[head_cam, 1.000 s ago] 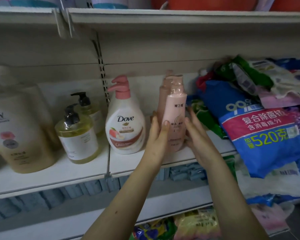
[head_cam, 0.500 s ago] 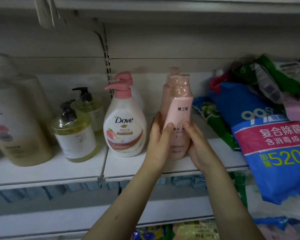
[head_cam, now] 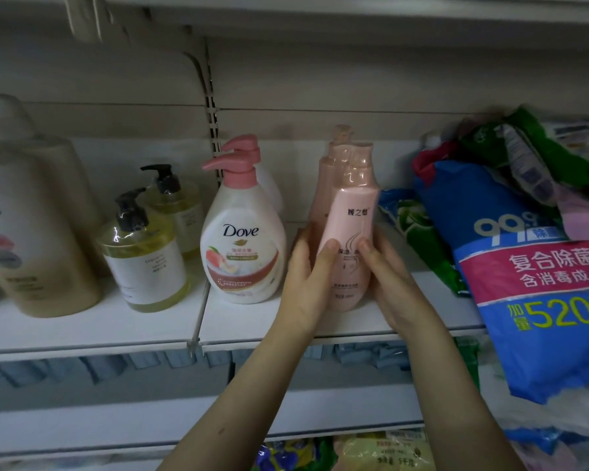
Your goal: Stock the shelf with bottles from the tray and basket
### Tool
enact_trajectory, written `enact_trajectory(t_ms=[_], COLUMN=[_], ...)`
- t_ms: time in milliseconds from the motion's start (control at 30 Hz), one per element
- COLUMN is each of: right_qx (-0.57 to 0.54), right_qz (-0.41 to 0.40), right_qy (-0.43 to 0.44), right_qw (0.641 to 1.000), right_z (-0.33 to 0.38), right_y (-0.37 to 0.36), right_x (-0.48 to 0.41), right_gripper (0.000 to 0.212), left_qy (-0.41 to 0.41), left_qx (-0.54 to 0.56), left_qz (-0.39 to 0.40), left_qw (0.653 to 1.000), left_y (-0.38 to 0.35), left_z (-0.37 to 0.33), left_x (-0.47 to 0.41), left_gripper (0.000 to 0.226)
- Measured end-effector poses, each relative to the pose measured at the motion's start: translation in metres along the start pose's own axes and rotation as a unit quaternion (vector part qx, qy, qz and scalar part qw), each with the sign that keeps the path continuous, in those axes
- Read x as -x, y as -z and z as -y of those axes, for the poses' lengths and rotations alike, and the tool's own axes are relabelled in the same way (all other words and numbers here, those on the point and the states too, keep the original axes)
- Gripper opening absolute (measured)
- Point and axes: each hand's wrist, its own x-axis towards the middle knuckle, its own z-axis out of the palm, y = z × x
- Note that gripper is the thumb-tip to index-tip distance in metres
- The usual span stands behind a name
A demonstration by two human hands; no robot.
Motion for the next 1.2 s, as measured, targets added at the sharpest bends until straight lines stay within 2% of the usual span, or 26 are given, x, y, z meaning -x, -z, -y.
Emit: enact_trajectory(t_ms=[133,367,567,700,800,933,1033,1200], right_qx=[0.019,0.068,0.101,0.159,0.182,0.138,0.139,0.135], right_qz=[-0.031,-0.039,-0.042,-0.043,-0.049,-0.095,-0.148,-0.236], right_qy=[0.009,0.007,0.017,0.026,0.026,0.027,0.03,0.055], right_qw=[0.999,0.997,0.994,0.986,0.982,0.985,0.979,0.961], right_z=[-0.001,-0.008,-0.01,-0.015,-0.016,-0.013,-0.016,-0.032], right_y=[0.01,0.011,0.006,0.005,0.003,-0.008,-0.03,-0.093], right_x=[0.02,0.024,0.011,0.007,0.01,0.03,0.054,0.09], right_gripper=[0.047,0.043,0.045,0.043,0.047,0.054,0.05,0.044], left_qy=[-0.013,-0.054,-0.052,-0.045,-0.038,-0.025,-0.008,0.037], left_qx=[-0.065,-0.117,-0.165,-0.171,-0.182,-0.154,-0.121,-0.063], left_qz=[0.015,0.03,-0.007,-0.025,-0.025,0.015,0.036,0.025], left_qw=[0.998,0.991,0.985,0.984,0.982,0.988,0.992,0.997], left_y=[0.015,0.018,0.014,0.012,0.012,0.023,0.044,0.104], left_z=[0.004,0.003,0.01,0.012,0.011,0.0,-0.015,-0.032], left_x=[0.019,0.022,0.007,0.003,0.008,0.032,0.057,0.087], left_gripper=[0.022,0.029,0.013,0.027,0.026,0.043,0.038,0.029])
